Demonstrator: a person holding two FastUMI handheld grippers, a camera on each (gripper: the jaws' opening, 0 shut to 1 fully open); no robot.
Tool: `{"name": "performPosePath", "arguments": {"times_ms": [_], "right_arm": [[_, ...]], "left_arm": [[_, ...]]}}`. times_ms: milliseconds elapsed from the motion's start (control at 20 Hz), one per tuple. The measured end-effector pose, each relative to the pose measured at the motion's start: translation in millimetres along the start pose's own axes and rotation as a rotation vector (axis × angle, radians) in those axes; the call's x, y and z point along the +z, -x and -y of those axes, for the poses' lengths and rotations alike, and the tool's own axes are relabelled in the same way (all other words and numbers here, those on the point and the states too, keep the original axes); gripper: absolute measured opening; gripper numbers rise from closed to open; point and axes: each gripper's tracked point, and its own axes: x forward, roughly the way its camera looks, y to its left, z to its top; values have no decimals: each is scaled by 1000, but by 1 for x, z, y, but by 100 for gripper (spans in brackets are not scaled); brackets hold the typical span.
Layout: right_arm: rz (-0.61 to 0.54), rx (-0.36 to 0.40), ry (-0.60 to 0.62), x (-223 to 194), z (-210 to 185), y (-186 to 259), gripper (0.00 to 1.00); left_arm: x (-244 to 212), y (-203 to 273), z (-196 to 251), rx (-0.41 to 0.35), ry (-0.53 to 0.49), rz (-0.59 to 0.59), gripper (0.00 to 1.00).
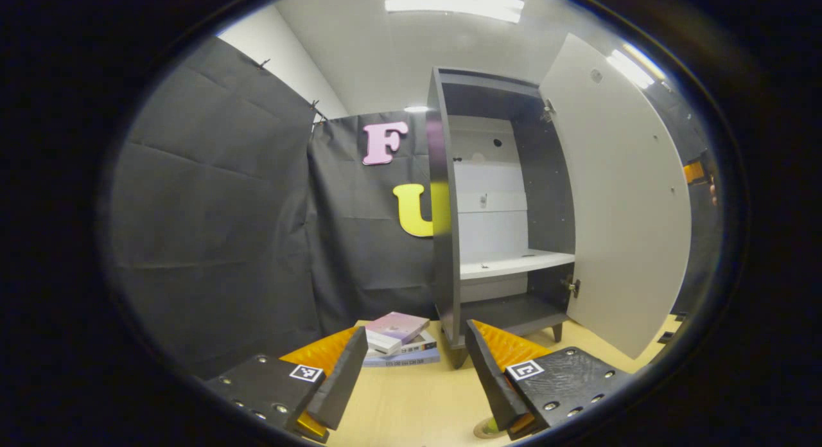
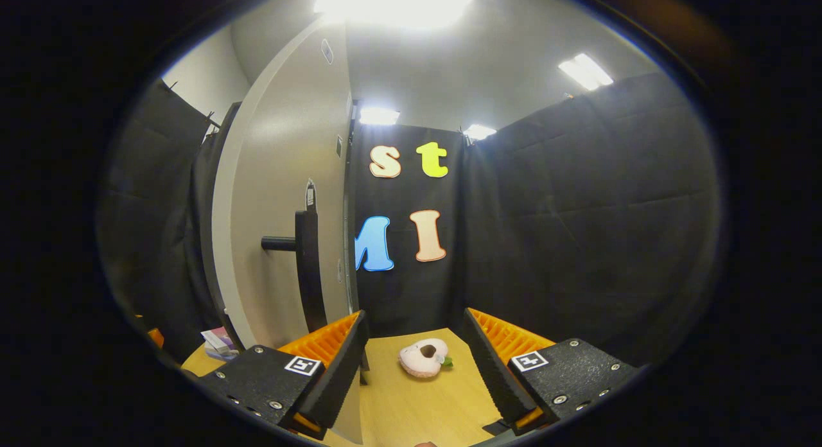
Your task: Open the cabinet door with the right hand, grasp the bottle in the cabinet with the left hand and place it on the coaster, then close the cabinet door with the right hand.
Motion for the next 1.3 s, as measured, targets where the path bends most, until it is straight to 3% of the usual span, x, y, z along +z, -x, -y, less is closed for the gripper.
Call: {"name": "performPosePath", "arguments": {"times_ms": [550, 700, 750, 800, 850, 900, 950, 1150, 1200, 1250, 1300], "right_arm": [[23, 80, 7, 1, -89, 6, 92], [29, 119, 15, 1, -115, 5, 92], [29, 135, 19, -1, -124, 3, 92], [30, 150, 24, 0, -133, 1, 92], [35, 167, 36, 1, -141, 0, 92], [45, 187, 49, 4, -150, 0, 92], [54, 206, 51, 6, -158, 0, 93], [79, 256, 22, 7, -161, 8, 94], [82, 261, 27, 5, -156, 8, 95], [80, 264, 31, 3, -152, 9, 95], [77, 267, 31, 2, -145, 9, 95]], "left_arm": [[-12, -8, -45, 0, 16, -2, 85], [-11, -6, -52, 14, 10, 4, 83], [-11, -6, -53, 18, 9, 3, 87], [-12, -5, -54, 23, 8, -1, 83], [-13, -4, -56, 31, 6, -4, 87], [-12, -3, -57, 37, 4, -4, 83], [-12, -4, -59, 41, 5, -2, 87], [-13, -2, -57, 48, 15, -10, 87], [-12, 0, -58, 57, 12, -11, 83], [-12, 0, -59, 63, 12, -5, 92], [-10, -1, -58, 65, 15, 2, 92]]}}
